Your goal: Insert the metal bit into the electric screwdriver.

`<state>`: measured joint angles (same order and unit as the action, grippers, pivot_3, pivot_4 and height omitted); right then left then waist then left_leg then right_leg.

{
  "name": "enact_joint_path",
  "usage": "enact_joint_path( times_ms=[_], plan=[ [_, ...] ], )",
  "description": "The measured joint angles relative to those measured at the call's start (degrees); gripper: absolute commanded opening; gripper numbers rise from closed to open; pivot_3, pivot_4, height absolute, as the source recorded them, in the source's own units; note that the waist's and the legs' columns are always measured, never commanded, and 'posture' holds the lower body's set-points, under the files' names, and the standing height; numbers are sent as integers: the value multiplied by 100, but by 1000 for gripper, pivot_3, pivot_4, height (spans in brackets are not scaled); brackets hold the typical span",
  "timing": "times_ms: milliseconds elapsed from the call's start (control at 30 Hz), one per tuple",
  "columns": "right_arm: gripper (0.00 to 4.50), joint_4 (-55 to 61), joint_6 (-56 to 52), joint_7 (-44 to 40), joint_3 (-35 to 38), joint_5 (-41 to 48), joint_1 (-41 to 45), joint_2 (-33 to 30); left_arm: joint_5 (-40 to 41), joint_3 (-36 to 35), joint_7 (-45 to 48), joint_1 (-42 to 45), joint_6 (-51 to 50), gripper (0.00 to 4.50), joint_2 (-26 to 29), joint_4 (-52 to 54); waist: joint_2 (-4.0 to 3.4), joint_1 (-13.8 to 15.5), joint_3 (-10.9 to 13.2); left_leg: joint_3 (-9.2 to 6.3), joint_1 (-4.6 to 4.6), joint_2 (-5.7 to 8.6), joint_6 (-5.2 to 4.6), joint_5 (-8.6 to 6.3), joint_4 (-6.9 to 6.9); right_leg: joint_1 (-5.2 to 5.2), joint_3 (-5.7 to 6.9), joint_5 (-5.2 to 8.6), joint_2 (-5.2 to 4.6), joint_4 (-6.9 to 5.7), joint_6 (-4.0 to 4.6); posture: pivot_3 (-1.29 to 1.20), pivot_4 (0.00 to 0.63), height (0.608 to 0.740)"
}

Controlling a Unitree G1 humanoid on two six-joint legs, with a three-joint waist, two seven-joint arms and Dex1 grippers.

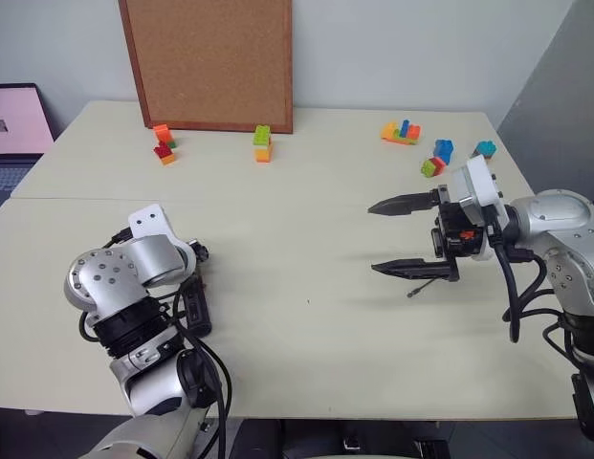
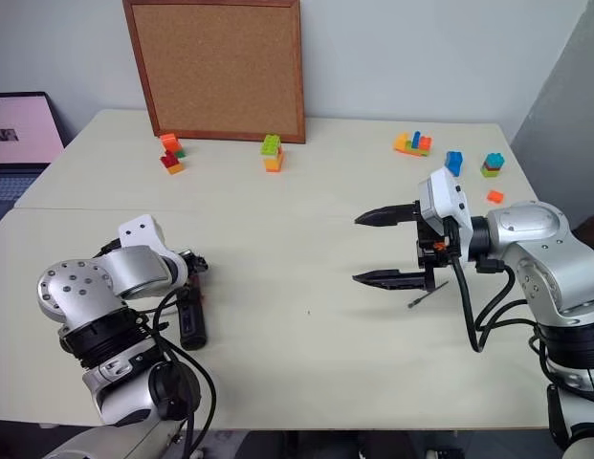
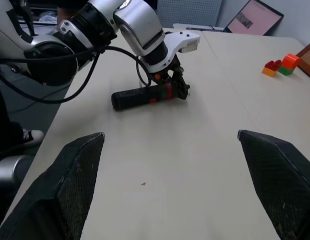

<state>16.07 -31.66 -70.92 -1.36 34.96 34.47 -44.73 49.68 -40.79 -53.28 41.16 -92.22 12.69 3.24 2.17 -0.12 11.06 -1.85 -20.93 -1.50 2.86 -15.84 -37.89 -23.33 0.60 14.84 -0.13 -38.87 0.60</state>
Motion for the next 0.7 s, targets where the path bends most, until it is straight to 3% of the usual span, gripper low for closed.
enact_joint_path(
  times_ms=[133,233,400,533,700],
  plan=[
    [4500,4,-8,29,1,3,-1,0,241,18,-91,-2,0,1669,160,-162,0,0,0,0,0,0,4,0,0,0,0,0,0,0,0,0,150,740],
    [4500,8,-9,60,1,4,-3,0,328,87,-79,-23,0,1664,244,-204,1,0,0,0,0,0,8,1,0,0,1,0,0,0,0,0,150,740],
    [4500,31,-20,85,27,15,-97,-48,464,741,651,-121,0,1663,966,-281,6,-2,4,4,-2,0,26,8,5,0,8,0,1,0,0,0,150,740],
    [4500,124,-64,113,132,71,-224,-189,577,1849,2082,-82,13,1663,1711,54,11,9,14,5,-5,2,33,8,5,0,8,0,-2,4,0,0,150,740],
    [4500,400,-209,268,466,236,-413,-364,430,3207,3907,170,618,1663,2137,699,14,29,18,8,-14,6,34,8,7,1,8,0,-7,21,0,0,150,740]
  ],
)
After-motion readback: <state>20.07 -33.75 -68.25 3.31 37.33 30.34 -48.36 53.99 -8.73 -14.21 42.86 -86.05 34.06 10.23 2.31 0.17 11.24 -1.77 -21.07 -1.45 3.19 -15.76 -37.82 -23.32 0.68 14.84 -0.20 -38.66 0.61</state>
